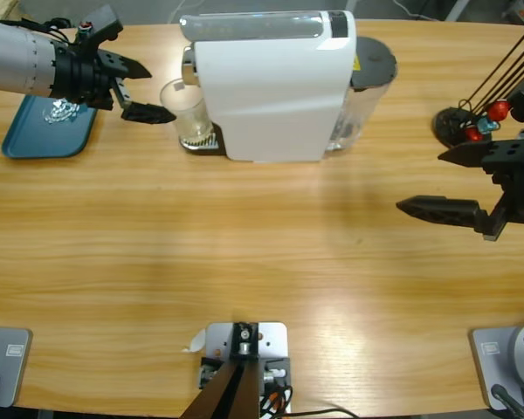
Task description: Pour coffee
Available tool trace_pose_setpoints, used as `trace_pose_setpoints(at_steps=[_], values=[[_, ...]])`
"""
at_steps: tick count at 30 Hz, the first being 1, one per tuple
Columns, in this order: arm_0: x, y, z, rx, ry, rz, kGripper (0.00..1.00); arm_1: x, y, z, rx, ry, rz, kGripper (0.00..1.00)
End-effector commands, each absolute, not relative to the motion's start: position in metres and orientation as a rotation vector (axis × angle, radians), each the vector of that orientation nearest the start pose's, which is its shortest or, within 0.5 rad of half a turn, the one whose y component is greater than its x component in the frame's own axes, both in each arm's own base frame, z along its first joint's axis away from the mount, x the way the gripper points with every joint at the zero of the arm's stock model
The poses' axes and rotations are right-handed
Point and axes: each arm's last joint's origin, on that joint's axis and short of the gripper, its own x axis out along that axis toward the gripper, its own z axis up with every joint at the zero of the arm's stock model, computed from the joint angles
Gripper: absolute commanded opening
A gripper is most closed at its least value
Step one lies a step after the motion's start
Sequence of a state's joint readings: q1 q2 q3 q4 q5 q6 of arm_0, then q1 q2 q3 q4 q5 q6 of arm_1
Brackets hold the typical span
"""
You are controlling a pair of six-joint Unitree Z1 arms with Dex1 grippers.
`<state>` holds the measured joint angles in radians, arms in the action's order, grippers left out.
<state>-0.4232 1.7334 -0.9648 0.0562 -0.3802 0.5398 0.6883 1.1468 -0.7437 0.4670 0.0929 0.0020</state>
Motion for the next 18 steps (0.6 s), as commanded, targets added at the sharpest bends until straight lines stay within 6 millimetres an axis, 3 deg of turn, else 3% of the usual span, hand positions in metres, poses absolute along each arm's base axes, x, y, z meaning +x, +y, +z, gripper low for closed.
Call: trace_pose_setpoints(at_steps=[1,18], values=[[0.313,-0.160,0.234,0.487,0.657,-0.993,1.000,0.128,0.108,0.296,-0.275,0.857,0.711,1.000],[0.327,-0.173,0.224,0.451,0.646,-1.065,1.000,0.133,0.110,0.295,-0.284,0.861,0.708,1.000]])
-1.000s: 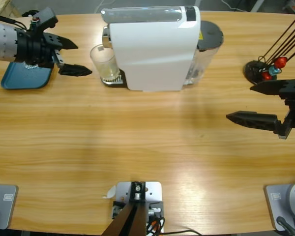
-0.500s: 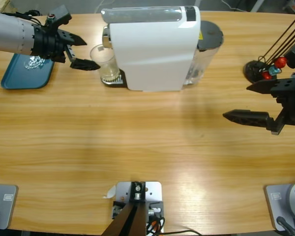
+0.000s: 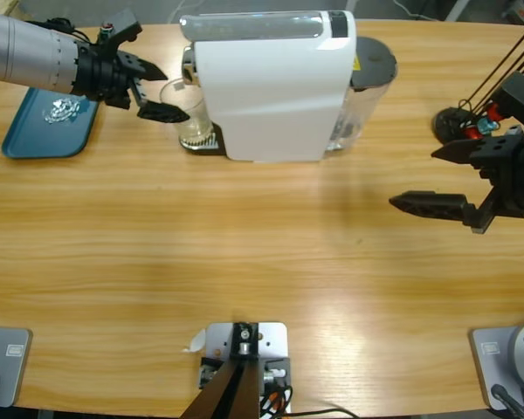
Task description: Pour coffee
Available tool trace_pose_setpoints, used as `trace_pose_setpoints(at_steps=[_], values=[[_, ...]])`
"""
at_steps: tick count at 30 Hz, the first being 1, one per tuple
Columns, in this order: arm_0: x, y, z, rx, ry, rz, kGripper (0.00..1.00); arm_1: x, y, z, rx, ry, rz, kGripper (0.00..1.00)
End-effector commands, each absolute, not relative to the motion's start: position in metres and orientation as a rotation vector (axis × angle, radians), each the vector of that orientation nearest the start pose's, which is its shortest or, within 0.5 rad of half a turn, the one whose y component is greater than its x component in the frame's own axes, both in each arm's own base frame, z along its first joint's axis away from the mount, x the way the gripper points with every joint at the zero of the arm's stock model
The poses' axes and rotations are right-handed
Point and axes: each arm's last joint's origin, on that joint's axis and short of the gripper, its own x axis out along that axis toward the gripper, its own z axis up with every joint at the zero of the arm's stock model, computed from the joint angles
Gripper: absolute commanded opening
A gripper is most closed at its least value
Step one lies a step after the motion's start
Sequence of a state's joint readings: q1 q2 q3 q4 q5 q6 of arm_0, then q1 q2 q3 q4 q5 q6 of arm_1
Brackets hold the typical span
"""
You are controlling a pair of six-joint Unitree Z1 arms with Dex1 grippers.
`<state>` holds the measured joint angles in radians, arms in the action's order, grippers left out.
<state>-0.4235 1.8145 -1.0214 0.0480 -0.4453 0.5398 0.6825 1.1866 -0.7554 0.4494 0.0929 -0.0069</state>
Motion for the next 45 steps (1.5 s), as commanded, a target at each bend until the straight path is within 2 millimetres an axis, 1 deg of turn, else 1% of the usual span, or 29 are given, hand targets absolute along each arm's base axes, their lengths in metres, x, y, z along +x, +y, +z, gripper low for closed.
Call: trace_pose_setpoints(at_steps=[1,5,14,17,20,22,24,25,26,27,31,32,33,34,37,39,41,45], values=[[0.328,-0.174,0.223,0.449,0.645,-1.068,1.000,0.134,0.110,0.295,-0.285,0.864,0.707,1.000],[0.329,-0.175,0.220,0.443,0.647,-1.078,1.000,0.135,0.111,0.294,-0.285,0.867,0.704,1.000],[0.331,-0.177,0.206,0.450,0.679,-1.099,1.000,0.138,0.109,0.294,-0.277,0.866,0.696,1.000],[0.332,-0.182,0.204,0.444,0.672,-1.125,1.000,0.138,0.109,0.293,-0.277,0.869,0.693,1.000],[0.332,-0.183,0.203,0.443,0.670,-1.127,0.960,0.140,0.110,0.293,-0.274,0.869,0.691,1.000],[0.331,-0.182,0.204,0.444,0.670,-1.126,0.891,0.141,0.110,0.293,-0.272,0.866,0.691,1.000],[0.331,-0.182,0.203,0.443,0.673,-1.125,0.775,0.142,0.111,0.293,-0.271,0.863,0.692,1.000],[0.330,-0.182,0.203,0.445,0.676,-1.122,0.698,0.142,0.111,0.293,-0.271,0.862,0.692,1.000],[0.330,-0.181,0.203,0.445,0.679,-1.118,0.558,0.142,0.111,0.293,-0.271,0.862,0.692,1.000],[0.330,-0.181,0.203,0.437,0.685,-1.113,0.442,0.141,0.111,0.293,-0.270,0.860,0.692,1.000],[0.331,-0.181,0.204,0.436,0.683,-1.106,0.425,0.141,0.109,0.294,-0.267,0.857,0.689,0.996],[0.331,-0.181,0.205,0.438,0.682,-1.103,0.401,0.141,0.109,0.294,-0.267,0.856,0.688,0.996],[0.331,-0.181,0.205,0.440,0.681,-1.102,0.314,0.141,0.109,0.294,-0.266,0.855,0.687,0.996],[0.330,-0.181,0.206,0.443,0.679,-1.098,0.276,0.141,0.109,0.294,-0.265,0.855,0.686,0.996],[0.327,-0.177,0.211,0.449,0.676,-1.073,0.269,0.143,0.110,0.294,-0.263,0.853,0.688,0.996],[0.325,-0.173,0.218,0.403,0.688,-1.043,0.264,0.143,0.111,0.294,-0.262,0.850,0.688,0.996],[0.321,-0.166,0.227,0.363,0.691,-1.007,0.260,0.143,0.111,0.295,-0.261,0.846,0.689,0.996],[0.311,-0.150,0.248,0.354,0.666,-0.959,0.260,0.143,0.111,0.298,-0.258,0.831,0.689,0.996]])
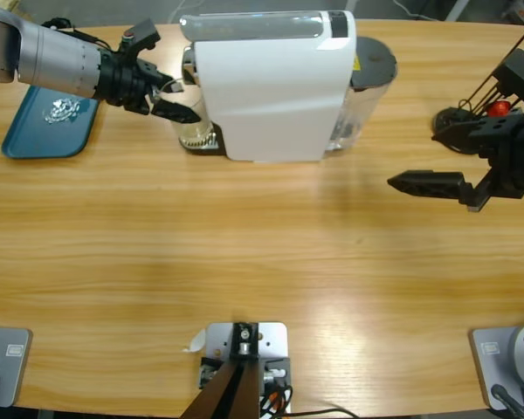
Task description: Pour coffee
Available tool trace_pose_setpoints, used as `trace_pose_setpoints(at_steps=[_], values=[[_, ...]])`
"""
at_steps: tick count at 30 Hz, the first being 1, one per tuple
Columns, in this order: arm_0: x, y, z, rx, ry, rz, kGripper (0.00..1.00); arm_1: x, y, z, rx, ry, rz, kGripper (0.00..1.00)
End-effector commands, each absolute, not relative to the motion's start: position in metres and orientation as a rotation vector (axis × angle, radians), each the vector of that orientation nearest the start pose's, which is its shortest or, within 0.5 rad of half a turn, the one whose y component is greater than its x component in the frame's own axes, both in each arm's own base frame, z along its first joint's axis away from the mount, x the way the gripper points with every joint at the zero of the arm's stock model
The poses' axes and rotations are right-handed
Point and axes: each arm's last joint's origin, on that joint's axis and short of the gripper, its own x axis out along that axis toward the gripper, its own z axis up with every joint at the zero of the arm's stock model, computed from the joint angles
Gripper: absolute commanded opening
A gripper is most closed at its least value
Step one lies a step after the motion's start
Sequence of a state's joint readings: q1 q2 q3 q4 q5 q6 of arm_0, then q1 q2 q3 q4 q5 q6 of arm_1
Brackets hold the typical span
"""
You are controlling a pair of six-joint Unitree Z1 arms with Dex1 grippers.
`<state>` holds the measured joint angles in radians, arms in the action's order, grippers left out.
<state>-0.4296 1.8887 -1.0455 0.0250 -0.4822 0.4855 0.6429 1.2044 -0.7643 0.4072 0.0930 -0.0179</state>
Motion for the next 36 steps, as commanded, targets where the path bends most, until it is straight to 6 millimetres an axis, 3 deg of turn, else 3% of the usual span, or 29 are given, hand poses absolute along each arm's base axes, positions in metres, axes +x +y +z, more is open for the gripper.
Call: trace_pose_setpoints(at_steps=[1,9,14,20,36], values=[[0.306,-0.144,0.254,0.351,0.660,-0.945,0.260,0.144,0.111,0.299,-0.257,0.830,0.690,0.995],[0.281,-0.086,0.275,0.279,0.676,-0.714,0.264,0.141,0.109,0.301,-0.256,0.817,0.690,0.991],[0.281,-0.063,0.273,0.274,0.722,-0.551,0.266,0.143,0.110,0.300,-0.258,0.822,0.691,0.991],[0.295,-0.020,0.259,0.213,0.802,-0.277,0.269,0.143,0.111,0.296,-0.262,0.837,0.691,0.991],[0.321,0.007,0.211,0.097,0.824,-0.129,0.269,0.147,0.111,0.289,-0.269,0.884,0.674,0.991]])
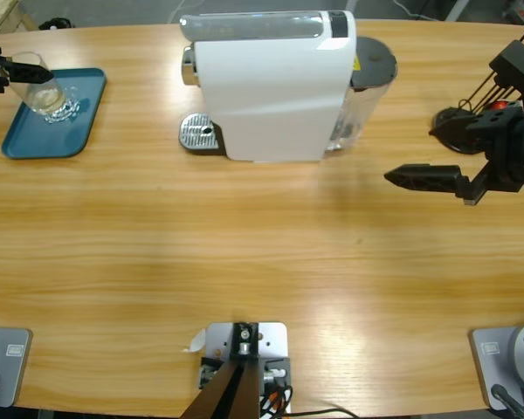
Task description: Pour coffee
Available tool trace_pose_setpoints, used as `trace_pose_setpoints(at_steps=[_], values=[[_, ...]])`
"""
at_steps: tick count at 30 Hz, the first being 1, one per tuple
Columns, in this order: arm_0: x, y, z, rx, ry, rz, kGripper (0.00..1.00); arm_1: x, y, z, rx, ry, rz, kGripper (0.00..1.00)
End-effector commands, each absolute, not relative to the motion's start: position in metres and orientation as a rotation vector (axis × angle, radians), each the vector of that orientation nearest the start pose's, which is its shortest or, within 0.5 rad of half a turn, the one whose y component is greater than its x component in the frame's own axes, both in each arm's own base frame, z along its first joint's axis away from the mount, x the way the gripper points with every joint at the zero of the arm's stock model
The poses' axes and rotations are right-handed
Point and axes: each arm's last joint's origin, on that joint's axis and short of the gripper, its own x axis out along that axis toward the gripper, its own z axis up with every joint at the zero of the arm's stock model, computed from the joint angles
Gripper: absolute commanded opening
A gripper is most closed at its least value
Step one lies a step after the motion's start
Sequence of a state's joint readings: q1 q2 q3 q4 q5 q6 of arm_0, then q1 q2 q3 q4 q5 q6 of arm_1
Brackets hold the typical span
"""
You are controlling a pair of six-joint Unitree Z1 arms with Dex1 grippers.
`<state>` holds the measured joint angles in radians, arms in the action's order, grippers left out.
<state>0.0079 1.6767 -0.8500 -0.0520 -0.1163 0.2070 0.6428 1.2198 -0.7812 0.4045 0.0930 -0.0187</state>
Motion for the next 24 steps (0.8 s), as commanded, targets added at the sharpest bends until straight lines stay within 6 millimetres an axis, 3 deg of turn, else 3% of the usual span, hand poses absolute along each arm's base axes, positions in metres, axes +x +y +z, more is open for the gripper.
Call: trace_pose_setpoints(at_steps=[1,12,13,14,15,17,24], values=[[0.322,0.008,0.209,0.093,0.827,-0.125,0.269,0.147,0.111,0.288,-0.270,0.887,0.675,0.991],[0.334,0.011,0.184,0.046,0.864,-0.107,0.280,0.142,0.107,0.286,-0.276,0.899,0.669,0.991],[0.334,0.011,0.183,0.046,0.866,-0.106,0.316,0.142,0.107,0.287,-0.276,0.897,0.669,0.991],[0.333,0.011,0.181,0.046,0.874,-0.103,0.683,0.142,0.107,0.289,-0.275,0.892,0.670,0.995],[0.331,0.011,0.179,0.050,0.880,-0.104,0.808,0.142,0.107,0.290,-0.277,0.889,0.672,0.996],[0.327,0.010,0.181,0.073,0.881,-0.107,0.949,0.142,0.107,0.291,-0.277,0.888,0.673,0.996],[0.294,0.013,0.209,0.114,0.846,-0.038,0.987,0.136,0.103,0.294,-0.272,0.878,0.675,0.991]])
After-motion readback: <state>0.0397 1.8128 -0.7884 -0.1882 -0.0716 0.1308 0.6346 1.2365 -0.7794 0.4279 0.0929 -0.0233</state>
